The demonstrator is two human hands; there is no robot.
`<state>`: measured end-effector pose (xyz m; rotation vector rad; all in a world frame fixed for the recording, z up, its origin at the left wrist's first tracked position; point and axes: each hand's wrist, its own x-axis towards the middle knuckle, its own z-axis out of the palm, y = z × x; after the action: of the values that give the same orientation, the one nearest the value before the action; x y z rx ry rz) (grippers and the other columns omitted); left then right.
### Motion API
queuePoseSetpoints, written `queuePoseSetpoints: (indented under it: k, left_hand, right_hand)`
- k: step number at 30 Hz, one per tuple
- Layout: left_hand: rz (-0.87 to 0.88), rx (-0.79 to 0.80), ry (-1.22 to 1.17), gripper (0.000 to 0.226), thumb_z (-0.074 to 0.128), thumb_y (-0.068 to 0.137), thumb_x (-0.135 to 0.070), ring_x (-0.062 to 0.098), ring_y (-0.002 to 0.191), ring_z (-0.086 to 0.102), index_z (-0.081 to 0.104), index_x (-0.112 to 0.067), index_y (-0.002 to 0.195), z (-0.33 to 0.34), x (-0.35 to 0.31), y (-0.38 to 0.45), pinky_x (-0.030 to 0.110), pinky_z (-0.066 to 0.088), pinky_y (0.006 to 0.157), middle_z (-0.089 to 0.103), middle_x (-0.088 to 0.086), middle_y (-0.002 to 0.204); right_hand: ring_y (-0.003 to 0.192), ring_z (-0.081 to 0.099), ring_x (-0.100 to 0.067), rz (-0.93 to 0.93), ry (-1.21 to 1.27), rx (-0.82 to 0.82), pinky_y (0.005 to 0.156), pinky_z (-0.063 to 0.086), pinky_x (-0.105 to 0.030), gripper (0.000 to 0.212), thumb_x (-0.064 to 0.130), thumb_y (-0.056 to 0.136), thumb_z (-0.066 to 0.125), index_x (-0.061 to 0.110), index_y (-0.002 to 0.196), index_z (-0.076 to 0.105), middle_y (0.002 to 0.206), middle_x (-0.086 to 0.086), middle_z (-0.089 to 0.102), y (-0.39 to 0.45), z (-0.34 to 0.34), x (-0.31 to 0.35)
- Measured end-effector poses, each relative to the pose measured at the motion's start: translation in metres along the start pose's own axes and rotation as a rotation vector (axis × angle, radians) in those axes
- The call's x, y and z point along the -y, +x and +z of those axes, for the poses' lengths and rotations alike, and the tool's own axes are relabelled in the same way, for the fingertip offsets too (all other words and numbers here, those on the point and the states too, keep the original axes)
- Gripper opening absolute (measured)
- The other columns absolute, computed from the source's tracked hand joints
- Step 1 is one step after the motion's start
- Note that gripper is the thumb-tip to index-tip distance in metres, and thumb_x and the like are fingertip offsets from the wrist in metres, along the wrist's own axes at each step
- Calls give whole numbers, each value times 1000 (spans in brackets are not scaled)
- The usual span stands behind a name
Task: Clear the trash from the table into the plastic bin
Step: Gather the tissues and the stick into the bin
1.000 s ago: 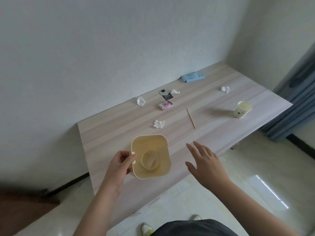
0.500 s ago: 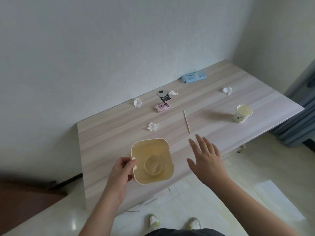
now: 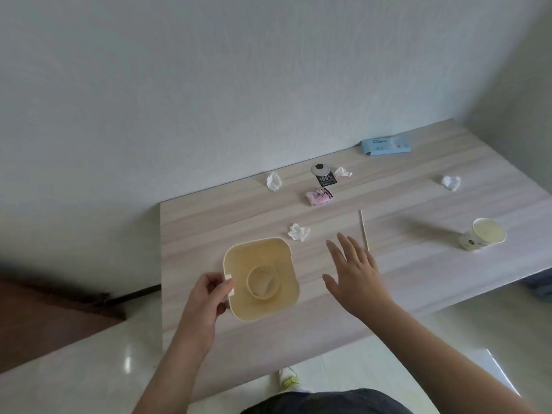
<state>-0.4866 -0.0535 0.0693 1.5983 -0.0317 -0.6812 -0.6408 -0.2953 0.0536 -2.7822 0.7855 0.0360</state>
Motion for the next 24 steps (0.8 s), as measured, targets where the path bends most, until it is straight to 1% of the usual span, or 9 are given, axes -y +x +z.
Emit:
queuePoseSetpoints:
  k: [3, 7, 10, 12, 14, 16, 18, 19, 24]
  left_hand:
    - [-17, -19, -32, 48, 75, 58, -42, 20, 74, 54, 60, -10, 91, -8, -2, 16, 41, 41, 70, 59, 10, 85]
    - [-24, -40, -14, 35, 71, 67, -32, 18, 71, 55, 59, -9, 91, -13, -6, 34, 38, 40, 66, 59, 10, 85]
    - [-27, -72, -10, 36, 70, 68, -32, 15, 68, 56, 60, -7, 93, -12, -7, 45, 36, 42, 65, 61, 8, 82]
    - [-34, -95, -27, 36, 70, 69, -31, 18, 70, 54, 59, -6, 93, -9, -6, 53, 37, 42, 65, 59, 8, 82]
    - [-62, -131, -53, 26, 70, 77, -24, 21, 72, 54, 59, -6, 93, -2, -5, 61, 38, 42, 65, 59, 11, 84]
    - [-75, -163, -60, 12, 65, 87, -16, 21, 73, 55, 58, -8, 93, 7, -7, 71, 39, 43, 66, 59, 13, 88]
    - [-60, -192, -42, 8, 63, 89, -15, 22, 74, 54, 59, -10, 93, 17, -12, 80, 38, 42, 66, 59, 11, 87]
    - [-41, -215, -45, 8, 64, 88, -15, 22, 73, 52, 59, -10, 93, 22, -15, 83, 37, 41, 65, 59, 10, 86]
    - [35, -322, -147, 10, 66, 87, -11, 18, 68, 47, 57, -11, 91, 45, -18, 96, 35, 37, 63, 55, 3, 76]
  right_hand:
    - [148, 6, -25, -41, -3, 16, 119, 9, -40, 68, 43, 93, 47, 20, 151, 19, 161, -8, 9, 19, 3, 8]
    - [148, 8, -25, -46, -41, 37, 119, 5, -42, 67, 44, 94, 45, 20, 151, 20, 161, -7, 12, 29, 13, 6]
    - [148, 7, -26, -61, -66, 76, 118, 1, -47, 66, 45, 94, 45, 22, 151, 21, 161, -6, 13, 43, 21, 0]
    - [148, 6, -27, -95, -76, 95, 118, 1, -47, 65, 43, 94, 45, 23, 151, 22, 160, -6, 13, 63, 26, -4]
    - [147, 10, -27, -144, -89, 130, 118, 6, -45, 64, 40, 93, 49, 21, 150, 25, 159, -8, 16, 85, 31, -8]
    - [145, 19, -29, -195, -102, 144, 115, 17, -45, 66, 36, 89, 57, 20, 147, 32, 157, -10, 24, 107, 37, -11]
    - [141, 27, -30, -237, -94, 155, 110, 27, -44, 65, 30, 85, 63, 20, 144, 37, 154, -11, 31, 128, 45, -14]
    - [140, 28, -30, -254, -100, 169, 108, 29, -44, 65, 29, 85, 62, 20, 144, 37, 153, -10, 32, 138, 50, -15]
    - [138, 28, -26, -291, -134, 249, 105, 30, -39, 64, 27, 88, 55, 25, 146, 29, 153, -5, 29, 179, 77, -20]
